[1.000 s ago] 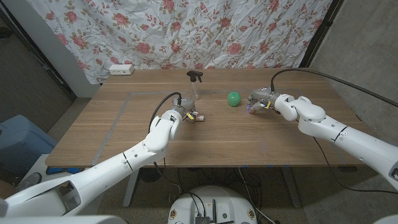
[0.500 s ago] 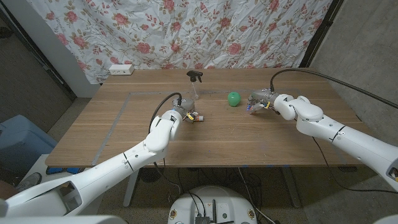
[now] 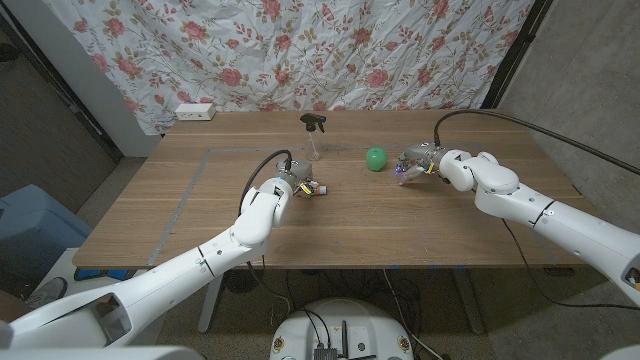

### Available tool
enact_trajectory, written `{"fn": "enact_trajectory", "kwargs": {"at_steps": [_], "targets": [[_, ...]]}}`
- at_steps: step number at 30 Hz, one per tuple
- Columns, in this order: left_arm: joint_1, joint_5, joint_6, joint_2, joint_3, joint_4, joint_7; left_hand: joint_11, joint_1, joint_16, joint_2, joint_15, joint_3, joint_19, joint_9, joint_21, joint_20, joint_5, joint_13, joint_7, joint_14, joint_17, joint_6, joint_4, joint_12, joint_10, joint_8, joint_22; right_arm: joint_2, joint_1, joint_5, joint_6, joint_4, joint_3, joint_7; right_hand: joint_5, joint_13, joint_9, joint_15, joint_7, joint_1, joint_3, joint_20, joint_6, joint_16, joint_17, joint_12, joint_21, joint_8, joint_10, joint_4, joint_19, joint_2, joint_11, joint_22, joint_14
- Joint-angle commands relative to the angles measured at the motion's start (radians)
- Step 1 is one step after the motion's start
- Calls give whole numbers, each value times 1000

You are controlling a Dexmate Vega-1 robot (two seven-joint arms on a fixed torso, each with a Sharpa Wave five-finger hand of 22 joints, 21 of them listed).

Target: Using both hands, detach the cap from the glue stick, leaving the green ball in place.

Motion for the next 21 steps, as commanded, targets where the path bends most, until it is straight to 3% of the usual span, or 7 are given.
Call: {"fn": "enact_trajectory", "kwargs": {"at_steps": [1, 6, 13, 17, 18, 21], "targets": [[3, 20, 4, -2, -4, -8, -33, 0, -8, -2, -18, -128, -7, -8, 3, -1, 2, 5, 2, -2, -8, 3, -18, 0, -3, -24, 0, 3, -10, -7, 9, -5, -15, 6, 16, 8, 3, 2, -96, 1, -20, -8, 8, 8, -3, 3, 3, -3, -2, 13, 5, -13, -8, -5, 3, 5], [-2, 23, -1, 0, -6, -11, -67, 1, -21, -2, -29, -129, -13, -24, 7, -3, 9, 5, 1, -1, -26, 4, -62, 2, -4, -73, -1, 3, -18, -14, 26, -4, -24, 15, 20, 17, -11, -1, -70, 5, -69, -25, 17, -72, -34, -2, -23, 0, -46, -44, 10, -31, -31, 16, 4, -37], [-2, 42, -9, 3, -7, -13, -80, 1, -36, -2, -34, -127, -19, -29, 5, -2, 18, 3, 2, 2, -38, 5, -78, 6, -4, -95, -1, 3, -23, -20, 35, -15, -31, 21, 25, 28, -23, -3, -40, 20, -110, -37, 22, -140, -59, -8, -37, 1, -87, -94, 17, -41, -41, 45, 4, -64], [-4, 49, -20, 6, -7, -15, -91, 2, -43, -2, -39, -124, -22, -34, 6, -2, 22, 2, 1, 3, -45, 5, -95, 6, -6, -117, -2, 3, -24, -23, 39, -21, -33, 22, 26, 30, -26, -3, -31, 25, -119, -40, 24, -163, -69, -10, -41, 0, -99, -114, 18, -46, -43, 46, 4, -76], [-4, 54, -16, 3, -8, -15, -96, 2, -44, -2, -40, -122, -22, -35, 6, -3, 22, 2, 1, 2, -48, 5, -97, 6, -6, -122, -1, 3, -23, -22, 39, -24, -34, 21, 31, 37, -33, -5, -11, 31, -124, -40, 28, -205, -83, -14, -50, 1, -123, -161, 16, -49, -44, 60, 4, -96], [-3, 58, -22, 5, -10, -17, -105, 2, -53, -3, -48, -120, -26, -41, 6, -1, 22, 0, 0, 0, -61, 5, -115, 5, -9, -160, 1, 4, -24, -24, 39, -27, -36, 22, 28, 38, -34, -5, -10, 32, -131, -42, 30, -208, -85, -14, -49, 0, -126, -169, 18, -53, -43, 60, 4, -99]]}}
